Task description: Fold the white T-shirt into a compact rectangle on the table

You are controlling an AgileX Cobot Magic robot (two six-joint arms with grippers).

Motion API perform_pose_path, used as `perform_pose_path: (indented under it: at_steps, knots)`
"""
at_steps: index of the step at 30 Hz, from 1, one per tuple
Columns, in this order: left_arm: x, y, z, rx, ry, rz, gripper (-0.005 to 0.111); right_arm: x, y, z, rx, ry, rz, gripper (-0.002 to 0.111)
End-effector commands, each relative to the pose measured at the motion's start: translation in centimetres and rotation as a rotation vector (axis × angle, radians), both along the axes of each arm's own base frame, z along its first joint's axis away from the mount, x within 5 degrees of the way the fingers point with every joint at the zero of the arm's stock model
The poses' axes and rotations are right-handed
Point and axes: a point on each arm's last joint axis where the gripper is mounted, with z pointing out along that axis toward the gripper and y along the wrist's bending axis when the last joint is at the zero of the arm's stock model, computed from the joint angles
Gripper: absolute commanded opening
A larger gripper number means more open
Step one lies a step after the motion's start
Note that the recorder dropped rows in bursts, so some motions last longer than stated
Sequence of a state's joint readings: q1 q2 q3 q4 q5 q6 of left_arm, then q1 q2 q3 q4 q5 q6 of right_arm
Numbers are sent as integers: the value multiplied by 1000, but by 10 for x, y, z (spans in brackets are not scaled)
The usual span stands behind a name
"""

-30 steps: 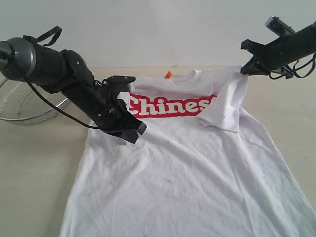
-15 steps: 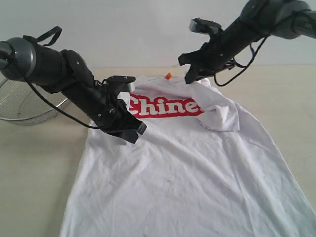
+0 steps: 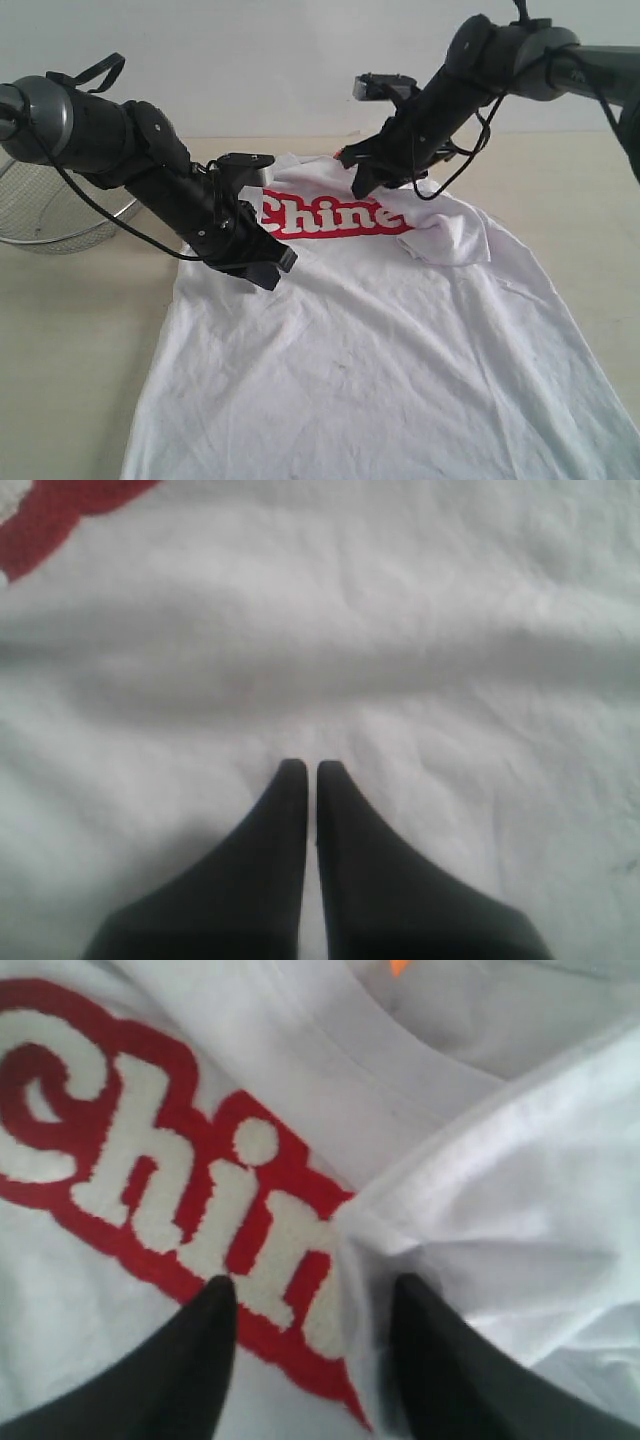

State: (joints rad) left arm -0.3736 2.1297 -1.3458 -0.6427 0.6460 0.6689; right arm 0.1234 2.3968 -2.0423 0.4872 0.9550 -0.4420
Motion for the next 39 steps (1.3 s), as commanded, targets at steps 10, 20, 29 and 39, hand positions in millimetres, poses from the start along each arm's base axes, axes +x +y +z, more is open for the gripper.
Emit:
perform_pose_path:
  at_steps: [10,20,29,39]
  knots:
    - [3,0,1,-3,-15,5,4,-30,-49,65,-309,112,-76,50]
    - [2,0,1,-3,-9,2,4,-35,-79,44,-252,207,-143,50]
    - [2,0,1,-3,-9,2,4,-68,-80,-15,-75,441,-99,50]
    - [2,0,1,-4,-4,-1,4,-65,-90,-14,-185,351,-154,50]
